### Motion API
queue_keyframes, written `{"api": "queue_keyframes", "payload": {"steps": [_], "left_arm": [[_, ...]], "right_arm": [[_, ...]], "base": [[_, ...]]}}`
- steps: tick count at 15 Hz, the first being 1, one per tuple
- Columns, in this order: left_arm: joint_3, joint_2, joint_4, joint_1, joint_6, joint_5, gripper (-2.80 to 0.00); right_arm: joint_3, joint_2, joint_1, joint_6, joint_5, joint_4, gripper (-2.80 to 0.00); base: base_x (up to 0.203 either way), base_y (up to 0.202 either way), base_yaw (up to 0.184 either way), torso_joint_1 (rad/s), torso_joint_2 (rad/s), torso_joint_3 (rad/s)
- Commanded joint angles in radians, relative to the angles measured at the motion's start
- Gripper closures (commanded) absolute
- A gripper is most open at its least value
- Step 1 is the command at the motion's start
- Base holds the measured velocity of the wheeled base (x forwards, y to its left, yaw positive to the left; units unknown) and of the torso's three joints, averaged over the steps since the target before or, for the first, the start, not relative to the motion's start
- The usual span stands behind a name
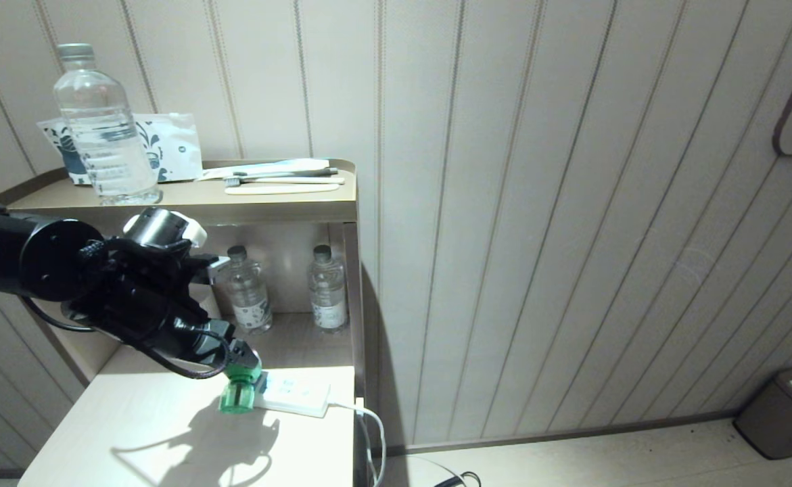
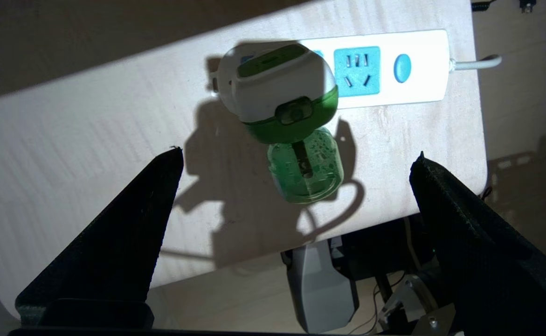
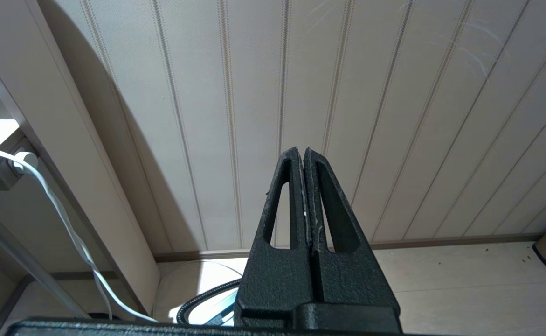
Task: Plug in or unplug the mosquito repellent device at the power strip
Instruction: Hold the socket with your right hand and unplug it with your left hand
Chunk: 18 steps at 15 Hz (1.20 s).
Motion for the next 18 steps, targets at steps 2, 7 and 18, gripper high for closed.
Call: {"api": "queue_keyframes", "payload": {"steps": [2, 7, 18], "left_arm": [[-0.010, 0.054, 0.002, -0.014, 0.001, 0.000, -2.80], [-0.112, 0.230, -0.004, -0.016, -0.009, 0.033, -2.80], [-0.182, 0.351, -0.042, -0.017, -0.183, 0.121, -2.80]], "right_arm": [[0.000, 0.000, 0.002, 0.000, 0.000, 0.000, 0.00], [0.000, 0.000, 0.000, 0.000, 0.000, 0.000, 0.00], [0.000, 0.000, 0.000, 0.000, 0.000, 0.000, 0.00]], "base": [[0.000, 0.000, 0.000, 0.000, 0.00, 0.000], [0.000, 0.000, 0.000, 0.000, 0.00, 0.000], [0.000, 0.000, 0.000, 0.000, 0.00, 0.000]]}}
